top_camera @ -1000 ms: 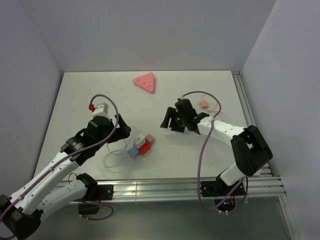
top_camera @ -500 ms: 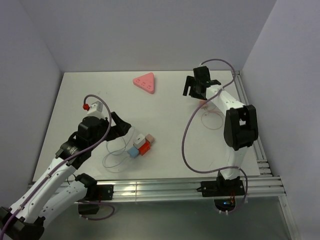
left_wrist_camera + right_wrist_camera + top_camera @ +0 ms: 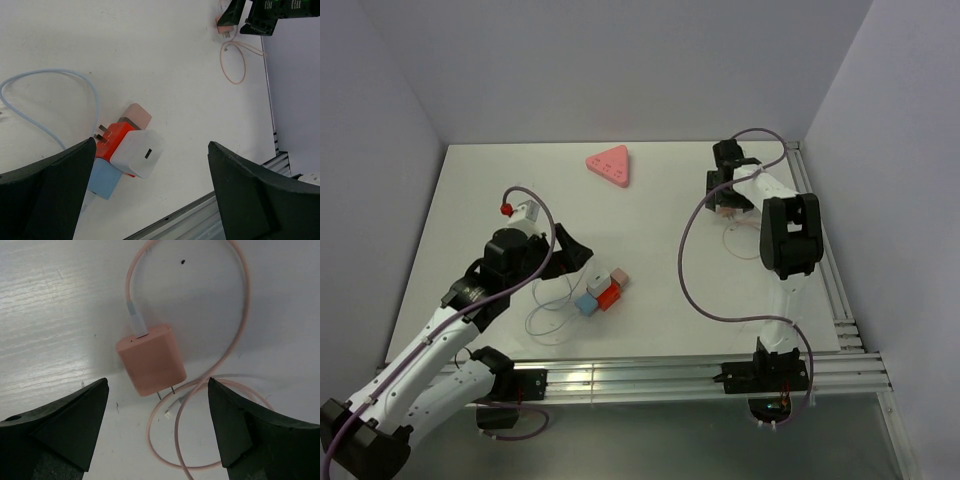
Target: Insert the plug
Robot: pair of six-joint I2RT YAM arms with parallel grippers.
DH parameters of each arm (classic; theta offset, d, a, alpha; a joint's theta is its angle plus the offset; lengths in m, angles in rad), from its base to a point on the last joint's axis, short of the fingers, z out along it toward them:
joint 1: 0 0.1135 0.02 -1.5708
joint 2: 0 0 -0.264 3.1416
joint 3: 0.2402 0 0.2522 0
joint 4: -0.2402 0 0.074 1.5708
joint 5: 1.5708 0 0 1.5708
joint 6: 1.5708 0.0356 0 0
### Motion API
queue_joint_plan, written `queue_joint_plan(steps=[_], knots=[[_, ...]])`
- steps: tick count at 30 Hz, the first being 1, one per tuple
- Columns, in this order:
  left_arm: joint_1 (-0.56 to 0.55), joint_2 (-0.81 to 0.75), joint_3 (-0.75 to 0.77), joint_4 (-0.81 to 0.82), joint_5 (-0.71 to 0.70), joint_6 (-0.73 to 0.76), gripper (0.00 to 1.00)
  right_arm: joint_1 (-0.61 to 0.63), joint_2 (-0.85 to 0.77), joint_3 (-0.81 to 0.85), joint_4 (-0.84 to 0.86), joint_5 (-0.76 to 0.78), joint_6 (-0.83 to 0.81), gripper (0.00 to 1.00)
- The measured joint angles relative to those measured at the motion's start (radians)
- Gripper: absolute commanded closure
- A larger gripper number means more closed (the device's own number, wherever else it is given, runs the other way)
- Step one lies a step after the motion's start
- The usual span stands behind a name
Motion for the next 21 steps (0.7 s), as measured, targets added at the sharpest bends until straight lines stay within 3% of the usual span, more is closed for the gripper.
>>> queue_joint_plan(steps=[6,12,14,15,18,21], knots=[[0.000,0.021,-0.011,0.018,0.030,0.006,0.02,-0.007,0.052,0.046,0.003,-0.007,-0.022,0.16],[0.001,0.023,-0.011,0.018,0.060,0.021,0.05,-0.019,0.111,0.132,-0.019,-0.054,-0.021,0.31],[0.001,0.023,-0.011,0.021,0.080,0.030,0.06,-0.025,0.128,0.159,-0.031,-0.080,-0.020,0.49],[0.001,0.023,-0.011,0.023,0.089,0.033,0.08,-0.027,0.134,0.171,-0.039,-0.093,-0.013,0.68],[0.001,0.026,-0.010,0.035,0.135,0.044,0.13,-0.030,0.136,0.184,-0.051,-0.136,0.009,1.00],[0.001,0.035,-0.002,0.042,0.183,0.058,0.17,-0.030,0.124,0.171,-0.043,-0.180,0.039,1.00]])
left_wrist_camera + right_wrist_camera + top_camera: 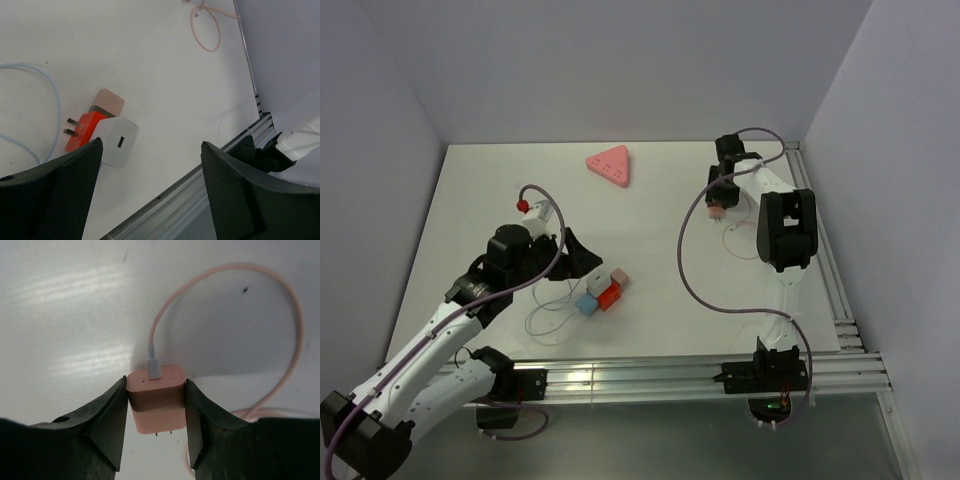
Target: Insert the plug
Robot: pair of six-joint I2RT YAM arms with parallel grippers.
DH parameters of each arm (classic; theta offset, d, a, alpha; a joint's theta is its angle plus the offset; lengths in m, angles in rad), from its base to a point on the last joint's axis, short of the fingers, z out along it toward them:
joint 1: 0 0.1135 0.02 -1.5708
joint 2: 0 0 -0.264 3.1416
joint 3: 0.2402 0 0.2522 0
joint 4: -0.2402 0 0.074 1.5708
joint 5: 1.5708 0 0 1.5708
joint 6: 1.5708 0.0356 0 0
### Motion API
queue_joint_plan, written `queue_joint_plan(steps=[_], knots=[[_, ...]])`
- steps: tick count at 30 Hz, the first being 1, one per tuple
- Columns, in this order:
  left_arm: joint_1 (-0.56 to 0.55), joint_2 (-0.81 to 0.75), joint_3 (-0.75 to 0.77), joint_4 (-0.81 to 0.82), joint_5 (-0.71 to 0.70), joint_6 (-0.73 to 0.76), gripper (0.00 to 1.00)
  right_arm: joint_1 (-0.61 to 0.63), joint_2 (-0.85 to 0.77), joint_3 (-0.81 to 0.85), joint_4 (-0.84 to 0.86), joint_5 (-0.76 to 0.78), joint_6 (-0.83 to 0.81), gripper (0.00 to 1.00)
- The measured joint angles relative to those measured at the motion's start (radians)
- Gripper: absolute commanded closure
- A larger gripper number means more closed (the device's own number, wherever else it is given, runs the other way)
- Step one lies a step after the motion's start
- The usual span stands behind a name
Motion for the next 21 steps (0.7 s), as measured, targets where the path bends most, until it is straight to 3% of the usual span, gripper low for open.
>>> queue_joint_plan(steps=[7,12,16,21], knots=[[0.000,0.007,0.032,0.026,0.118,0.010,0.16,0.023,-0.275,-0.304,0.079,-0.168,0.158,1.00],[0.000,-0.006,0.032,0.086,0.192,0.025,0.14,0.075,-0.675,-0.623,0.251,-0.309,0.420,1.00],[-0.021,-0.015,0.032,0.148,0.180,0.051,0.10,0.188,-0.932,-0.793,0.400,-0.344,0.663,1.00],[-0.145,-0.040,0.019,0.251,0.069,0.105,0.08,0.409,-1.066,-0.858,0.472,-0.285,0.946,1.00]])
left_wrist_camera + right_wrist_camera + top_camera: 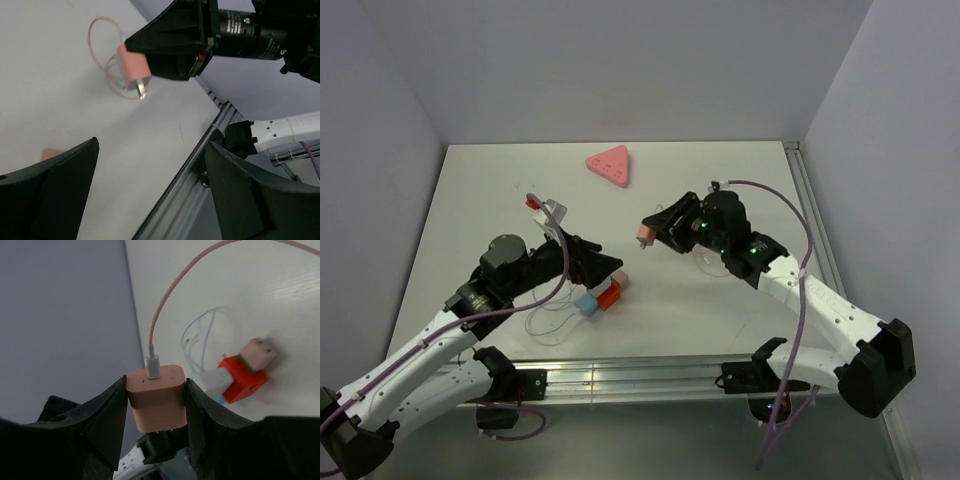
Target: Insert the plug
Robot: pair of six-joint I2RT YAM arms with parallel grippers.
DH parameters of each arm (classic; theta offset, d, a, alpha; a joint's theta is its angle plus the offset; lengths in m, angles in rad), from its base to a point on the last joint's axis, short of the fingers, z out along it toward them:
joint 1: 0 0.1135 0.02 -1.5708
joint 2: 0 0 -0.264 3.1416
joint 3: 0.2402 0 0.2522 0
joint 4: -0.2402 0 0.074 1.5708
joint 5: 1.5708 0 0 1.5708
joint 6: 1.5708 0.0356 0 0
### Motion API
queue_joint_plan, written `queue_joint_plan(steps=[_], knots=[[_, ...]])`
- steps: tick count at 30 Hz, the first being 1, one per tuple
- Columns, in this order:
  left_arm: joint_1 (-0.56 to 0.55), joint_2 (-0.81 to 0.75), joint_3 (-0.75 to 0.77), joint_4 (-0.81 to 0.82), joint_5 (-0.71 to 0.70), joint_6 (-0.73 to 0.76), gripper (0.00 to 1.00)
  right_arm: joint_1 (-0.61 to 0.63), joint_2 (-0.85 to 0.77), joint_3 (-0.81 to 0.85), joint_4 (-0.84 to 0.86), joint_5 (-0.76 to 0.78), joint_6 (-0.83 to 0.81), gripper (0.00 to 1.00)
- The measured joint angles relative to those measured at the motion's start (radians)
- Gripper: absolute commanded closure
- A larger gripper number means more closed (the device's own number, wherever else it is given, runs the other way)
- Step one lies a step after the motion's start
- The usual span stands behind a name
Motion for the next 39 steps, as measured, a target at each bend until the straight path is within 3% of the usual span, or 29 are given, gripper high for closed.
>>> queue_joint_plan(steps=[7,20,24,25,28,29,30,31,32,33,35,36,38,39], knots=[[-0.158,-0.033,-0.072,0.158,-0.119,0.074,0.07,0.222,-0.076,0.038,-0.011,0.163,0.190,1.00],[-0.226,0.029,-0.101,0.300,-0.260,0.098,0.05,0.335,-0.126,0.039,-0.032,0.304,0.294,1.00],[-0.227,0.077,-0.100,0.310,-0.282,0.096,0.12,0.353,-0.129,0.039,-0.034,0.319,0.301,1.00],[-0.226,0.087,-0.099,0.310,-0.288,0.096,0.16,0.359,-0.130,0.039,-0.034,0.323,0.302,1.00],[-0.227,0.105,-0.097,0.311,-0.293,0.089,0.42,0.378,-0.132,0.039,-0.034,0.334,0.305,1.00],[-0.227,0.109,-0.092,0.310,-0.286,0.086,0.57,0.386,-0.133,0.039,-0.035,0.344,0.305,1.00],[-0.232,0.112,-0.085,0.310,-0.277,0.083,0.65,0.390,-0.134,0.039,-0.034,0.356,0.306,1.00],[-0.238,0.114,-0.076,0.309,-0.270,0.083,0.89,0.392,-0.135,0.039,-0.034,0.362,0.309,1.00],[-0.243,0.114,-0.068,0.306,-0.266,0.079,1.00,0.395,-0.137,0.039,-0.031,0.372,0.312,1.00],[-0.242,0.114,-0.063,0.299,-0.259,0.085,1.00,0.397,-0.142,0.039,-0.027,0.378,0.308,0.96],[-0.240,0.116,-0.055,0.269,-0.257,0.090,1.00,0.401,-0.164,0.032,-0.030,0.386,0.296,0.80],[-0.239,0.117,-0.051,0.264,-0.248,0.092,1.00,0.403,-0.177,0.027,-0.031,0.385,0.292,0.63],[-0.241,0.111,-0.047,0.261,-0.233,0.094,1.00,0.406,-0.192,0.025,-0.031,0.380,0.275,0.52],[-0.240,0.106,-0.047,0.259,-0.223,0.095,1.00,0.407,-0.200,0.025,-0.031,0.370,0.254,0.34]])
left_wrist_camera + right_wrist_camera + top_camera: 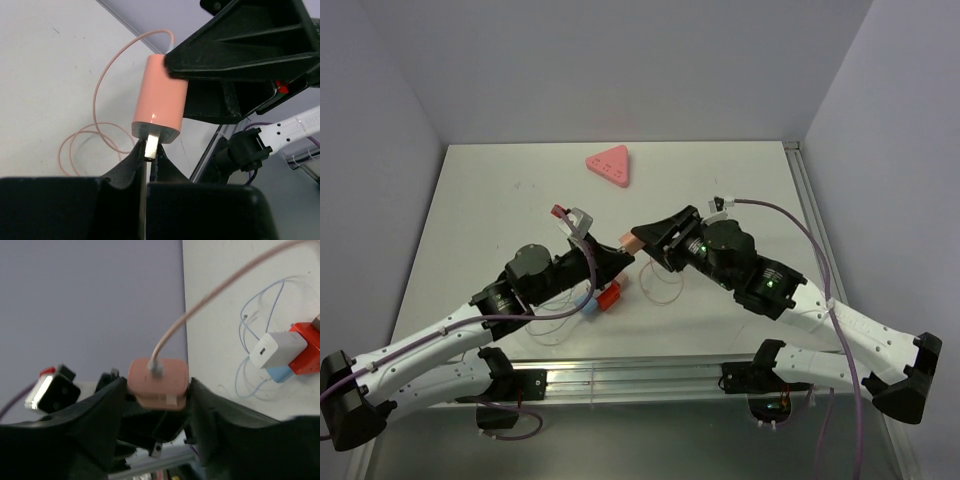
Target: Insert the plug
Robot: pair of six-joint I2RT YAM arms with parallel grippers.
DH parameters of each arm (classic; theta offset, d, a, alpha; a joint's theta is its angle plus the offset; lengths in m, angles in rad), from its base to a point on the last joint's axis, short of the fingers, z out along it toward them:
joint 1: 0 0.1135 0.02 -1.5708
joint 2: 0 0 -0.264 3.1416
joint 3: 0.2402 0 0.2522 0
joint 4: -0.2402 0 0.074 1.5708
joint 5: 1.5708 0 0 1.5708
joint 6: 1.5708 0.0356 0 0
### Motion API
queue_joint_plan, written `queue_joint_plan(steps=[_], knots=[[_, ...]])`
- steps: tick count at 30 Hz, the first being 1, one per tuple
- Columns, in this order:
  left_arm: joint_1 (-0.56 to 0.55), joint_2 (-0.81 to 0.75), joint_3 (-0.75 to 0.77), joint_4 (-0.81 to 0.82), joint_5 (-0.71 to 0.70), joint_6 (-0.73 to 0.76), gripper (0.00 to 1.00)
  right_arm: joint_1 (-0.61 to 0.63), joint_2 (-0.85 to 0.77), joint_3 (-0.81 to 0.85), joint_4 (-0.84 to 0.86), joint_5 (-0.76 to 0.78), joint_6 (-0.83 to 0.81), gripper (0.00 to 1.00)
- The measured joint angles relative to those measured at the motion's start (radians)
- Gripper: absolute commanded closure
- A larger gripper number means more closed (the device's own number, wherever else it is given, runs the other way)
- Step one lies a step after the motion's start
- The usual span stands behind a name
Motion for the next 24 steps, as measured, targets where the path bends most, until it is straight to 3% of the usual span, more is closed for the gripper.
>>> queue_joint_plan(steps=[2,3,8,9,16,21,24], knots=[[0.003,-0.014,0.005,-0.024,0.017,0.002,1.00,0.003,-0.017,0.000,-0.003,-0.022,-0.048,0.29],[0.014,-0.022,0.009,-0.045,0.030,0.002,1.00,0.006,-0.028,0.000,-0.011,-0.036,-0.078,0.21],[0.092,-0.055,0.029,-0.132,0.146,0.009,1.00,0.010,-0.106,0.000,-0.074,-0.109,-0.254,0.15],[0.099,-0.060,0.032,-0.145,0.160,0.013,1.00,0.010,-0.122,0.000,-0.092,-0.122,-0.283,0.09],[0.107,-0.087,0.078,-0.246,0.260,0.142,1.00,0.008,-0.161,0.034,-0.202,-0.181,-0.387,0.05],[0.106,-0.087,0.122,-0.311,0.275,0.252,0.99,-0.010,-0.017,0.228,-0.275,-0.245,-0.397,0.03],[0.106,-0.087,0.141,-0.338,0.275,0.311,1.00,-0.023,0.038,0.250,-0.264,-0.275,-0.376,0.03]])
